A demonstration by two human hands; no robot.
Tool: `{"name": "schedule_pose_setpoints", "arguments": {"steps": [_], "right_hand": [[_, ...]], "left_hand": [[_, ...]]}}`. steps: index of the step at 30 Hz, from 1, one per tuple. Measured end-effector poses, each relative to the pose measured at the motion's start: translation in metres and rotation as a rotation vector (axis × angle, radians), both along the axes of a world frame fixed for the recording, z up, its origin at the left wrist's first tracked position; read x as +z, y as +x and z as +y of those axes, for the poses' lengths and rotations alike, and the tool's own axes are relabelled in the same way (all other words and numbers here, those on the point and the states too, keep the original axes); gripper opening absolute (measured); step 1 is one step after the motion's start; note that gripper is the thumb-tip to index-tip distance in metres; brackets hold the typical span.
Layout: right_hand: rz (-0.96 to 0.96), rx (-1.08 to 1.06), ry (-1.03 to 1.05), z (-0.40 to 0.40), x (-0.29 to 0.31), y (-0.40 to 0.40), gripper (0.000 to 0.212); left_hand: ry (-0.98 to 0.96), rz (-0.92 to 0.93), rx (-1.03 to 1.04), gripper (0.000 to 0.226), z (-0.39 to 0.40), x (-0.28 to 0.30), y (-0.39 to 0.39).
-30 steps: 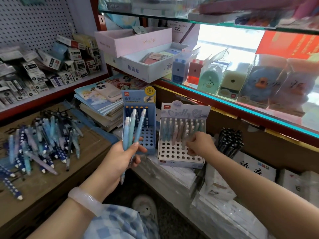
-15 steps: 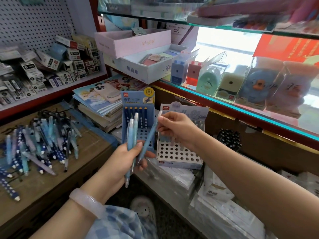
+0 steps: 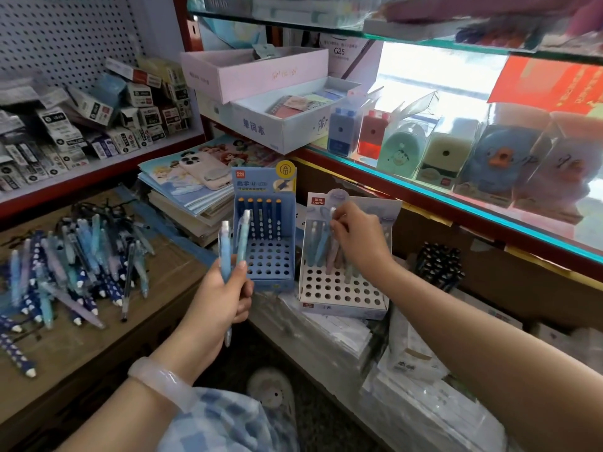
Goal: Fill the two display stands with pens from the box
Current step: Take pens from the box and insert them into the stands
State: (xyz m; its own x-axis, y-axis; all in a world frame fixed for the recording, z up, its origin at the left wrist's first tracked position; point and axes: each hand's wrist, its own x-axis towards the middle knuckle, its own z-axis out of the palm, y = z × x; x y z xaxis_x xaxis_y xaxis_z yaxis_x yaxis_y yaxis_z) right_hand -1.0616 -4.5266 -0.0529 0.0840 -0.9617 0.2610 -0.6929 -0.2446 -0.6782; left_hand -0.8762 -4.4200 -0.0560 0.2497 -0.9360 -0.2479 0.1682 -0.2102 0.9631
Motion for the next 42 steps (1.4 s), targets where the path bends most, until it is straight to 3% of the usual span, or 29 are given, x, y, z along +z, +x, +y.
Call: {"name": "schedule_pose_setpoints", "arguments": {"steps": [8, 15, 31, 35, 39, 42], "right_hand": [[0.137, 0.039, 0.014, -0.003, -0.022, 0.017, 0.021], [0.256, 0.046, -0.005, -0.007, -0.024, 0.022, 0.013], [0.356, -0.036, 0.244, -0.004, -0.036, 0.03, 0.022], [0.122, -0.036, 0.178, 0.009, -0.015, 0.024, 0.022], [-0.469, 0.293, 0.438, 0.025, 0.028, 0.032, 0.025], [-0.598, 0.451, 0.522, 0.028, 0.042, 0.031, 0.02]], "left_hand": [[-0.076, -0.068, 0.03, 0.016, 0.0, 0.002, 0.004], [-0.088, -0.095, 0.015, 0.016, 0.001, 0.0, 0.002], [-0.105, -0.141, -0.04, 0.01, 0.006, -0.004, 0.004], [-0.108, -0.145, -0.054, 0.01, 0.009, -0.002, 0.005], [-0.111, -0.163, -0.1, 0.011, 0.009, 0.001, -0.004], [-0.1, -0.125, -0.151, 0.009, 0.006, 0.005, -0.01]]}}
